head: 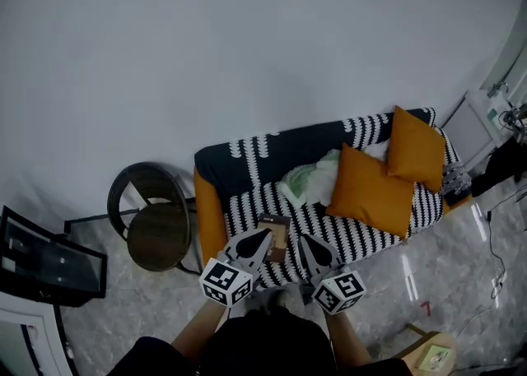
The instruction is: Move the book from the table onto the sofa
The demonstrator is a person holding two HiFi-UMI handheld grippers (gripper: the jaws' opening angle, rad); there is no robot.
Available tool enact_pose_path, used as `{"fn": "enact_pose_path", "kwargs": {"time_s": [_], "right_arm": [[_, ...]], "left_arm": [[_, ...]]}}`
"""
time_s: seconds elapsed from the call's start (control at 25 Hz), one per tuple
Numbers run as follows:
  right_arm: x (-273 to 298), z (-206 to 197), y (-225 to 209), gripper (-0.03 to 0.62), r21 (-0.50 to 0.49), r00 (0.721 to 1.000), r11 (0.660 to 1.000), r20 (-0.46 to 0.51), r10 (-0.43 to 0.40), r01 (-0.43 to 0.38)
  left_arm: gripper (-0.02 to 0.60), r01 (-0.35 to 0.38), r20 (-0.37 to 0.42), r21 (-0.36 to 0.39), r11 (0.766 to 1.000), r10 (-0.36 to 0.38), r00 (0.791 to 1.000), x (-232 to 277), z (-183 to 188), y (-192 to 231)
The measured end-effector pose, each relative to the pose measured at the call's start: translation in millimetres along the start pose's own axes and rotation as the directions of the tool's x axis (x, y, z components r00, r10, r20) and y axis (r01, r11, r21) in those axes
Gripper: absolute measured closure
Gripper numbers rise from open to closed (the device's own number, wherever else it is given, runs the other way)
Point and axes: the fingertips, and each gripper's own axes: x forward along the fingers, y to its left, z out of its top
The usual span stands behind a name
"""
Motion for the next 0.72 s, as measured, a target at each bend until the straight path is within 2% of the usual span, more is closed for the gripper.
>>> {"fn": "enact_pose_path", "kwargs": {"time_s": [0.24,0.72], "right_arm": [[-7.1,11.1,22.4,0.571,-0.130,0.999,0.992,0.038,-0.003,0.007],[-10.9,12.9,30.0,0.571,-0.136,0.998,0.990,0.065,-0.026,0.034]], "left_arm": [[0.566,0.024,0.027,0.076,0.997,-0.026,0.999,-11.4,10.4,-18.6],[0.568,0.036,0.044,0.085,0.996,-0.040,0.998,-22.4,13.3,-22.7]]}}
